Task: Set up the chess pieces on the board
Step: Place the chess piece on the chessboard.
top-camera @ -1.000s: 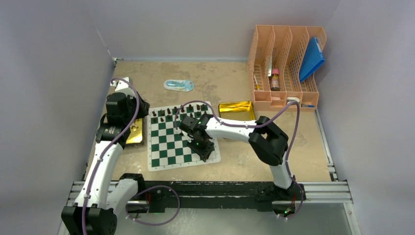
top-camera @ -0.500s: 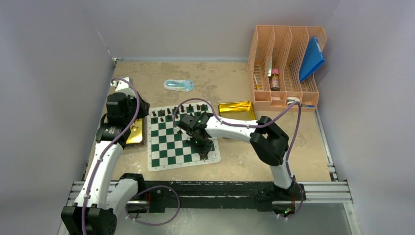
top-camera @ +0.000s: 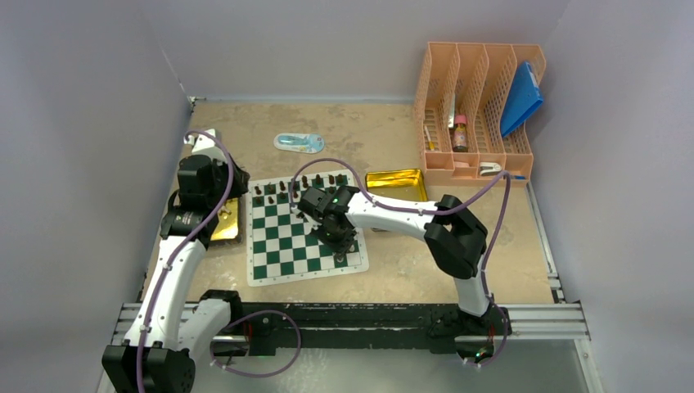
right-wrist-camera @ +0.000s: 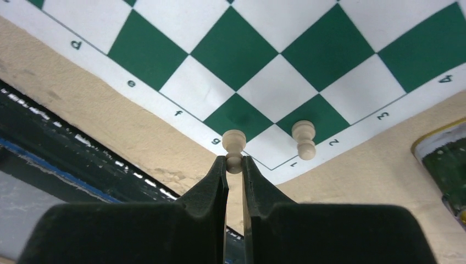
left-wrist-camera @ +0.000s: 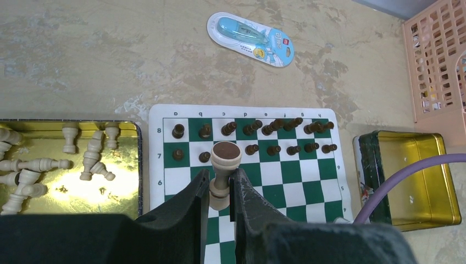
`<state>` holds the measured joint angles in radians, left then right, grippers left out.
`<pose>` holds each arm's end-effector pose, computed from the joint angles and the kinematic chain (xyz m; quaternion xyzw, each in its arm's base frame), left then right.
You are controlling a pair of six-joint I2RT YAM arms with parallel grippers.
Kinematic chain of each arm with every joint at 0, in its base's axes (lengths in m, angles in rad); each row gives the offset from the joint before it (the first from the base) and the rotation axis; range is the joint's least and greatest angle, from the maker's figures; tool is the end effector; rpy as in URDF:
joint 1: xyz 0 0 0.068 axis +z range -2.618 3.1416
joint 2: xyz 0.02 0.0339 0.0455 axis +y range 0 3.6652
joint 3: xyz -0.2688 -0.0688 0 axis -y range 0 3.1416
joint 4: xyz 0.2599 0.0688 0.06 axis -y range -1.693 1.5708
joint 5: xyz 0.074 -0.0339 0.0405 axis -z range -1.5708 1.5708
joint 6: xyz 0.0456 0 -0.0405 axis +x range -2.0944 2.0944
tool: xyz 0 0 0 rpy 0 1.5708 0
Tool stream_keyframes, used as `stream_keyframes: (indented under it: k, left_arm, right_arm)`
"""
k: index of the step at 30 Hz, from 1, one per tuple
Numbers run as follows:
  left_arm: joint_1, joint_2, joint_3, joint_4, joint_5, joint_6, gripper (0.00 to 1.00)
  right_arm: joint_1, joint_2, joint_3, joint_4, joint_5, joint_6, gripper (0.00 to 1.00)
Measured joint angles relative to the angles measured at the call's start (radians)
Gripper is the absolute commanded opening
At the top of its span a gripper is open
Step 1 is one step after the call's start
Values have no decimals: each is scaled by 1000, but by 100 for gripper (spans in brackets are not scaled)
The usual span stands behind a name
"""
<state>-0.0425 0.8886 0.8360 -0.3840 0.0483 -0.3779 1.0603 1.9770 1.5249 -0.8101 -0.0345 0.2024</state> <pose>0.2213 -0.0116 0.3178 -0.1280 0.8336 -0.1320 0.5210 0.2051 0.3694 0.1869 -0.4133 0.8974 0.1045 0.1140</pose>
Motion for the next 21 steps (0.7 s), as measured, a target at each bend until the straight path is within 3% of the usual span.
stream_keyframes:
  k: [21]
  left_arm:
    - [-3,-5,0,0,-2,0,11]
  right_arm:
    - [-3,51,63,-7,84,2,13]
